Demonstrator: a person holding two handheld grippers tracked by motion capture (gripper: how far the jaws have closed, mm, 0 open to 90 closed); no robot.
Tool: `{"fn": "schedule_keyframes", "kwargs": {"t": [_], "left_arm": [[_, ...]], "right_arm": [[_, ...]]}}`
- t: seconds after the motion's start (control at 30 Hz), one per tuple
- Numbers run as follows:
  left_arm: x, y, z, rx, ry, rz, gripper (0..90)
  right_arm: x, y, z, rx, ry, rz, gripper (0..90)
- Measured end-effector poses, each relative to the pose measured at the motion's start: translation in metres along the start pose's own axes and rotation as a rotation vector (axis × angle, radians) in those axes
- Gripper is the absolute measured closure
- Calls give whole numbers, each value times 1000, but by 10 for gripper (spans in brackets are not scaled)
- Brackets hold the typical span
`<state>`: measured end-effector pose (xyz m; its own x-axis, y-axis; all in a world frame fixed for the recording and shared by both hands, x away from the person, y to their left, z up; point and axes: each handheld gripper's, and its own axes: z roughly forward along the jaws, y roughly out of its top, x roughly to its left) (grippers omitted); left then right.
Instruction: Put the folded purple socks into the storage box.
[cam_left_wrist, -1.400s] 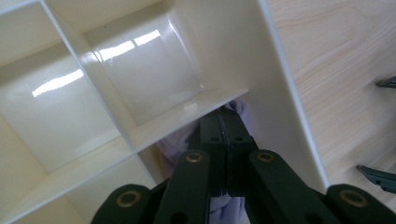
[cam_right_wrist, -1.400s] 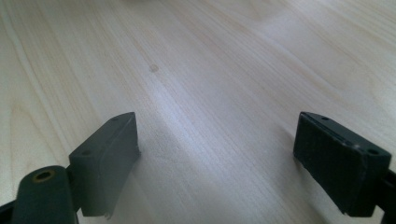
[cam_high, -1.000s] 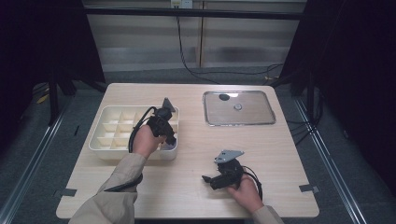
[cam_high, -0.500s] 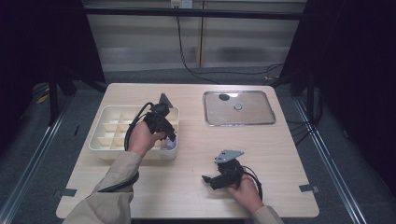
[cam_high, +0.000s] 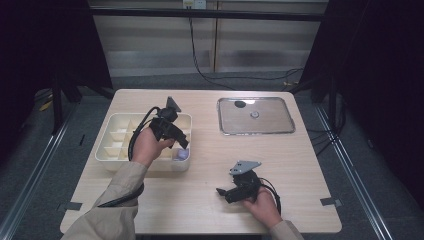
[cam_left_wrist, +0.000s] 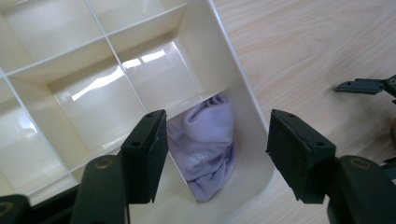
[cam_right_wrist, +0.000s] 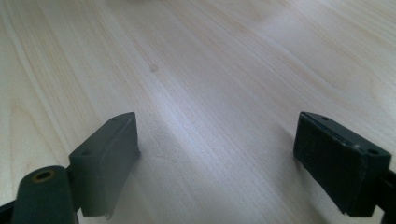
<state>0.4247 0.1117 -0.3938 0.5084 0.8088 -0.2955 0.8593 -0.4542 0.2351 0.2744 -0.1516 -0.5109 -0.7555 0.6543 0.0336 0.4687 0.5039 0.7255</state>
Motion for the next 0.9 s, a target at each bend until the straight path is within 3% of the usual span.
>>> {"fn": "schedule_keyframes", "kwargs": {"t": [0.3,0.9], "left_arm": [[2,0,-3,5,5,13,273],[0,-5,-8,5,3,23,250]], "right_arm": [[0,0,0,0,0,0,134],[0,0,0,0,0,1,135]]}}
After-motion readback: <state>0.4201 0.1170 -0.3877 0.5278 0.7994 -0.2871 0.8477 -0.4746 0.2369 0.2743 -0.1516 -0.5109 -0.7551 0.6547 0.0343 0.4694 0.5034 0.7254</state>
